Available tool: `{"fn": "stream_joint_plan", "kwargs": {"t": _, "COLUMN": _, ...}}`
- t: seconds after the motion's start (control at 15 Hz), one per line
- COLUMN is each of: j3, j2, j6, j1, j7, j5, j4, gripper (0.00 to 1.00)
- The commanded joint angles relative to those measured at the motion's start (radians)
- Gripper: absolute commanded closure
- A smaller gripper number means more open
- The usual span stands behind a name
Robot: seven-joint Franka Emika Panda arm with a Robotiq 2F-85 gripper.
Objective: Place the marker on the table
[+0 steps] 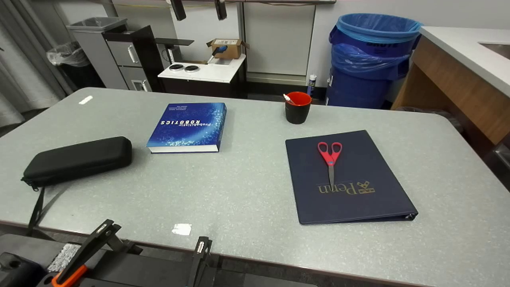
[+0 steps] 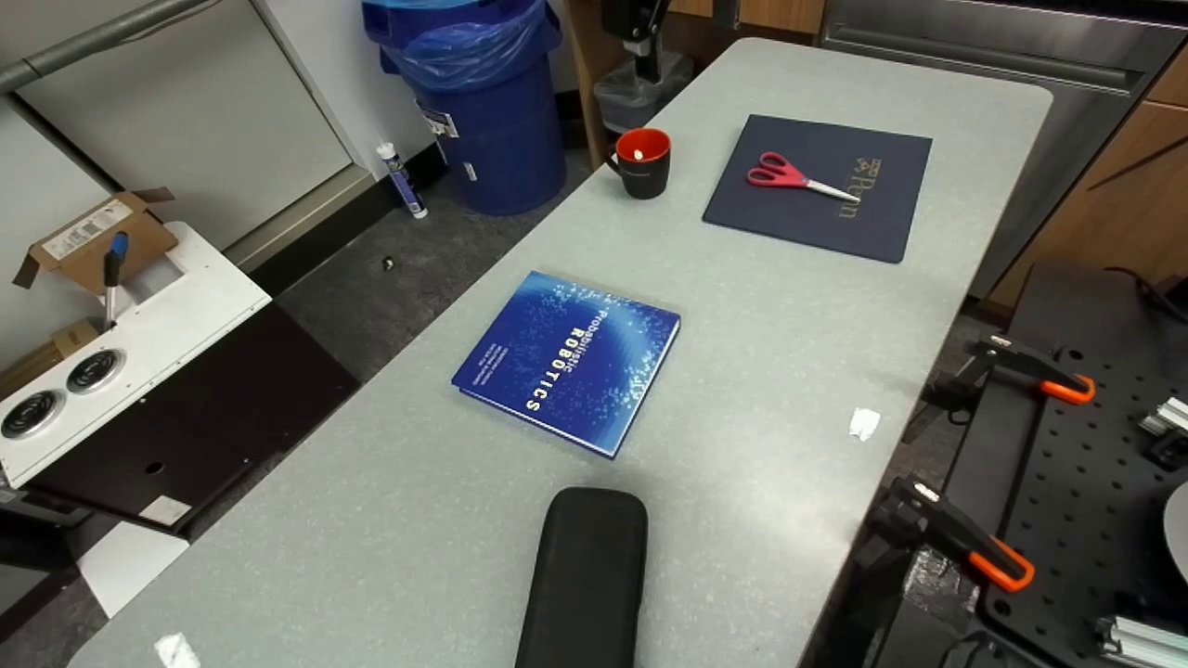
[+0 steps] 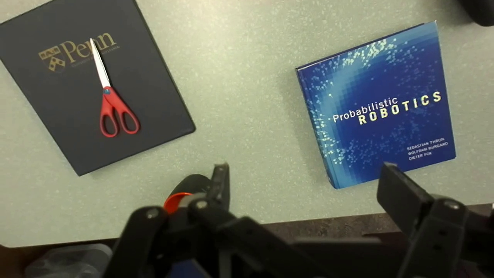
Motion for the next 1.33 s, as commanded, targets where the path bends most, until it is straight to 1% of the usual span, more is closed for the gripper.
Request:
{"fn": "stream_joint_plan", "kwargs": {"t": 0.0, "j3": -0.003, "j2": 0.05, "j6": 0.027, "j1": 0.006, "j7": 0.084, "j5": -0.054, "j4": 0.03, "gripper": 0.0}}
{"fn": "stream_joint_plan", "kwargs": {"t": 0.07, "j3": -0.004, "j2": 0.094, "j6": 0.008, "j1": 0.005, "j7": 0.083, "j5": -0.072, "j4": 0.058, "gripper": 0.0}}
{"fn": "stream_joint_plan", "kwargs": {"t": 0.2, "j3": -0.016, "j2": 0.211, "j6": 0.027, "j1": -0.002, "j7": 0.175, "j5": -0.154, "j4": 0.116, "gripper": 0.0}}
{"fn": "stream_joint_plan", "kwargs": {"t": 0.33, "j3": -0.046, "j2": 0.323, "j6": 0.037, "j1": 0.007, "j7": 0.264, "j5": -0.239, "j4": 0.186, "gripper": 0.0}}
{"fn": "stream_joint_plan", "kwargs": {"t": 0.4, "j3": -0.066, "j2": 0.382, "j6": 0.031, "j1": 0.016, "j7": 0.298, "j5": -0.259, "j4": 0.23, "gripper": 0.0}}
{"fn": "stream_joint_plan", "kwargs": {"t": 0.47, "j3": -0.088, "j2": 0.443, "j6": 0.029, "j1": 0.025, "j7": 0.328, "j5": -0.27, "j4": 0.28, "gripper": 0.0}}
{"fn": "stream_joint_plan", "kwargs": {"t": 0.67, "j3": -0.152, "j2": 0.613, "j6": 0.011, "j1": 0.05, "j7": 0.42, "j5": -0.238, "j4": 0.44, "gripper": 0.0}}
{"fn": "stream_joint_plan", "kwargs": {"t": 0.73, "j3": -0.172, "j2": 0.651, "j6": 0.006, "j1": 0.059, "j7": 0.452, "j5": -0.23, "j4": 0.486, "gripper": 0.0}}
{"fn": "stream_joint_plan", "kwargs": {"t": 0.87, "j3": -0.182, "j2": 0.696, "j6": -0.029, "j1": 0.053, "j7": 0.452, "j5": -0.173, "j4": 0.545, "gripper": 0.0}}
{"fn": "stream_joint_plan", "kwargs": {"t": 0.93, "j3": -0.184, "j2": 0.634, "j6": 0.027, "j1": 0.058, "j7": 0.414, "j5": -0.196, "j4": 0.442, "gripper": 0.0}}
{"fn": "stream_joint_plan", "kwargs": {"t": 1.07, "j3": -0.192, "j2": 0.678, "j6": 0.02, "j1": 0.057, "j7": 0.421, "j5": -0.179, "j4": 0.494, "gripper": 0.0}}
{"fn": "stream_joint_plan", "kwargs": {"t": 1.27, "j3": -0.192, "j2": 0.687, "j6": 0.01, "j1": 0.058, "j7": 0.424, "j5": -0.177, "j4": 0.513, "gripper": 0.0}}
